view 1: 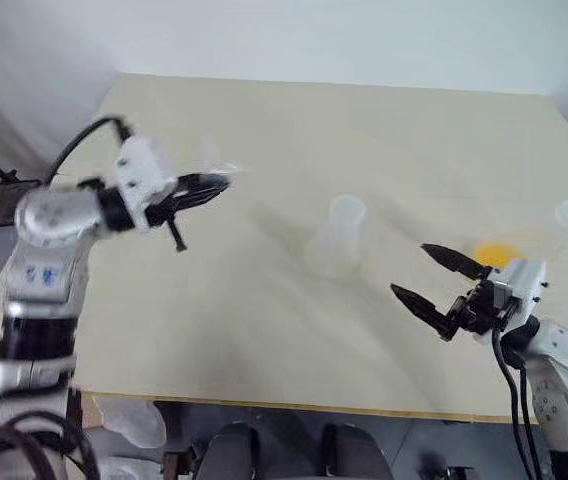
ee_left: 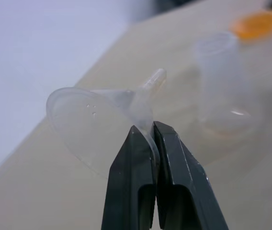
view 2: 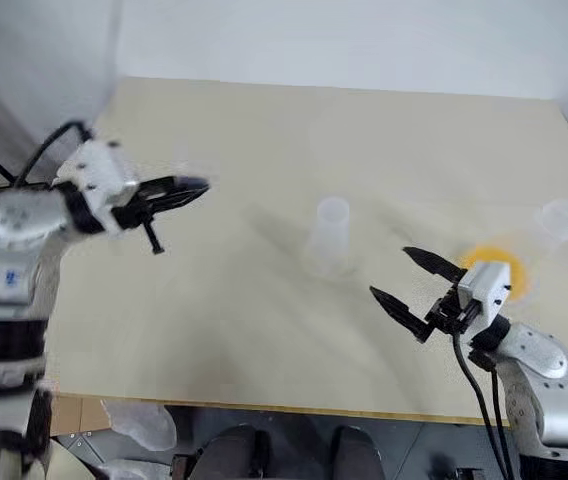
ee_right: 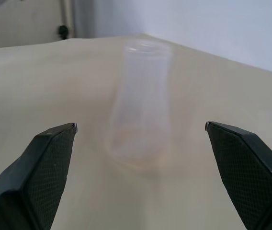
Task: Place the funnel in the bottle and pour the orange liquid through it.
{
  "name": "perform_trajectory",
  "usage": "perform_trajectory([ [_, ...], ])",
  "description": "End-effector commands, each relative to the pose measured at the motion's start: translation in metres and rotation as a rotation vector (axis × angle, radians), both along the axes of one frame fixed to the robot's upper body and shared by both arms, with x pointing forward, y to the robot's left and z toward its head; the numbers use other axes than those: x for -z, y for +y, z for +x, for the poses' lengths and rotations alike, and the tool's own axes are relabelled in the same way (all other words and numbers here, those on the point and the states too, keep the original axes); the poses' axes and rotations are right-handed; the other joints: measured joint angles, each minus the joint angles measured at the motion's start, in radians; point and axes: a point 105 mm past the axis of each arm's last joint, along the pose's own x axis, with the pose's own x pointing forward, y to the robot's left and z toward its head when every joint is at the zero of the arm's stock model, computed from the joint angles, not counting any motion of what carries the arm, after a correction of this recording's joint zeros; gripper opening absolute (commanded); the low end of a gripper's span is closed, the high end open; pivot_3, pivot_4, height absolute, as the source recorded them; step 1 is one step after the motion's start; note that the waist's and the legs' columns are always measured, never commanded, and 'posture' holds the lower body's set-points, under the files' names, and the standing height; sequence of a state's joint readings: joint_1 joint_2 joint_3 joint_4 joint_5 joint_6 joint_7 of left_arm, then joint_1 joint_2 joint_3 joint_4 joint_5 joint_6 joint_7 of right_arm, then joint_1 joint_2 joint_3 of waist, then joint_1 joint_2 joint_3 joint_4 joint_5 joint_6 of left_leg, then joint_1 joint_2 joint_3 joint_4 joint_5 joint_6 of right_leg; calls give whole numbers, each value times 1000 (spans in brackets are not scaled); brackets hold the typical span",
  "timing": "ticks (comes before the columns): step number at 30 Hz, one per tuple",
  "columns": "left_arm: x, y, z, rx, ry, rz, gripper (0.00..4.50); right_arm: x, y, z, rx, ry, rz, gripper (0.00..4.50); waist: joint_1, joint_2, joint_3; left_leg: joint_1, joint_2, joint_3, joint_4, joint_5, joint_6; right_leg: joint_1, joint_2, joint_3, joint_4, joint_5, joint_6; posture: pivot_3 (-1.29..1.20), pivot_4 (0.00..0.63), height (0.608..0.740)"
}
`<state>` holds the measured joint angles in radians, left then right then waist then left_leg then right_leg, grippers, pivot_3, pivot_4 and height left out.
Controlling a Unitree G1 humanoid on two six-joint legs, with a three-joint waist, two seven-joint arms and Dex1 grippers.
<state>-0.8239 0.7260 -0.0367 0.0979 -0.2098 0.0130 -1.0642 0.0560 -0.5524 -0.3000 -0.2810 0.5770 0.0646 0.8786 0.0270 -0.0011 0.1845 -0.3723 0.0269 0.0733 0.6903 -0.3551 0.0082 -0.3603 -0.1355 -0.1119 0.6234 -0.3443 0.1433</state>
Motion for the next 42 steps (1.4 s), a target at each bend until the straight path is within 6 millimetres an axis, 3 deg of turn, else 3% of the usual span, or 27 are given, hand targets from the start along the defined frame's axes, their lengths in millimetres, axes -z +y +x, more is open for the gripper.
perform_trajectory([
  [1,-11,-35,10,151,-96,243,26,-8,-4,-9,51,-49,15,4500,0,0,0,0,0,2,-1,0,0,-1,1,1,0,0,0,0,150,740],
  [7,-17,-76,19,276,-205,393,26,-4,1,-17,86,-49,40,4500,-21,0,0,0,2,8,-3,0,0,-6,2,6,0,0,0,0,150,740],
  [21,-10,-107,29,370,-279,519,26,-2,5,-23,131,-62,66,4500,-1,-2,1,-4,2,12,-2,1,0,-13,1,8,3,0,0,0,150,740],
  [24,-17,-116,26,390,-209,439,642,-2,6,-22,135,-66,71,4500,-2,-2,1,-4,2,12,-2,1,0,-13,1,8,4,0,0,0,150,740],
  [28,-29,-126,23,400,-92,270,1823,-1,8,-21,138,-70,77,4500,-3,-2,1,-4,2,12,-2,1,0,-13,1,8,4,0,0,0,150,740],
  [33,-29,-117,22,397,39,154,3398,0,5,-20,158,-81,78,4500,-5,-2,1,-4,2,11,-2,1,0,-14,1,8,4,0,0,0,150,740],
  [37,-15,-86,23,340,181,20,4428,-7,-4,-20,207,-105,90,4500,-13,0,0,-4,3,11,-1,1,0,-14,2,8,5,0,0,0,150,740],
  [42,4,-37,22,217,302,-292,4428,-14,-32,-32,346,-131,115,4500,-25,0,0,-4,4,4,0,1,0,-14,1,8,8,0,0,0,150,740],
])
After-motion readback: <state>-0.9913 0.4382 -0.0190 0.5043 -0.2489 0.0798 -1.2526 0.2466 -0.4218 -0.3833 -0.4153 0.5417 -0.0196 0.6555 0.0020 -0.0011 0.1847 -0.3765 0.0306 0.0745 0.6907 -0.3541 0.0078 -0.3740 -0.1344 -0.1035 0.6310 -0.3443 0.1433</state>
